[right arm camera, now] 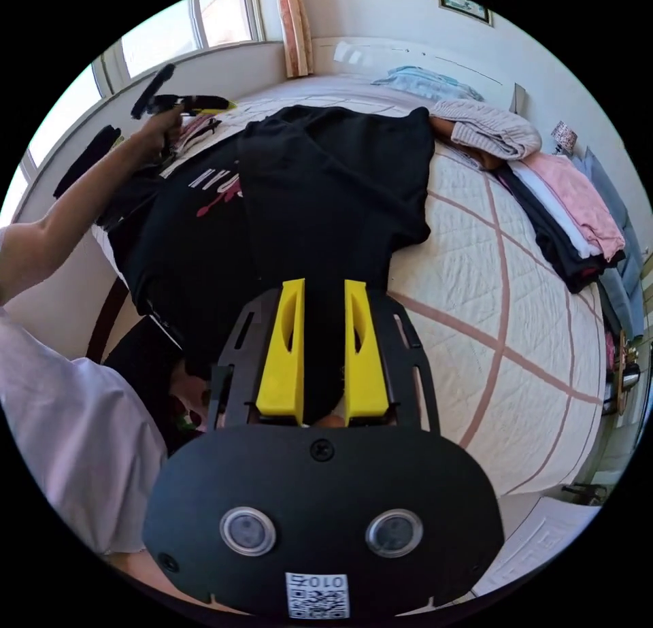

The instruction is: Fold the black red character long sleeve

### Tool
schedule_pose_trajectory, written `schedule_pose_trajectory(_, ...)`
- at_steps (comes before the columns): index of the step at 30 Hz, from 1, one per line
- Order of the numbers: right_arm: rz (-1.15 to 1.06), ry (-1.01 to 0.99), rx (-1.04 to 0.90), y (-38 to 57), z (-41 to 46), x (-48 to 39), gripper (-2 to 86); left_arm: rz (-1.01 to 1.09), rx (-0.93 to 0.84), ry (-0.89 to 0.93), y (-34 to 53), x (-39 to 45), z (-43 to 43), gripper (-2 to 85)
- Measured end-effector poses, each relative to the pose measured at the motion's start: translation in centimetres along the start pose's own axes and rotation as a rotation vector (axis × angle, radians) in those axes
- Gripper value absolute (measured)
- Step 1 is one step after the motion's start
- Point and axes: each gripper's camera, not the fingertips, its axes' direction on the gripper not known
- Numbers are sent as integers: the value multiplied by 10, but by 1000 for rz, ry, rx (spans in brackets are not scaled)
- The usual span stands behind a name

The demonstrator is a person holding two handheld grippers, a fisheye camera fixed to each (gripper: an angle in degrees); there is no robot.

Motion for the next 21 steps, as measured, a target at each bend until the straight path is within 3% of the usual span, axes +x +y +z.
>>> schedule_pose_trajectory(3,81,-74,75,11,-22,3,94,62,126,69,58,6,-69,85)
schedule_pose_trajectory(6,144,-109,218,26,-63,-5,91,135,119,-97,112,-3,-125,97)
schedule_pose_trajectory(8,133,-151,282,34,-82,-14,90,359,23,-215,130,-18,-156,101)
schedule_pose_trajectory(11,75,-215,332,43,-100,-31,90,725,-139,-217,137,-42,-178,104)
schedule_pose_trajectory(14,53,-210,354,52,-108,-47,90,858,-375,-276,125,-78,-168,105)
schedule_pose_trajectory(21,53,-188,351,74,-117,-74,86,832,-619,-166,104,-138,-122,86)
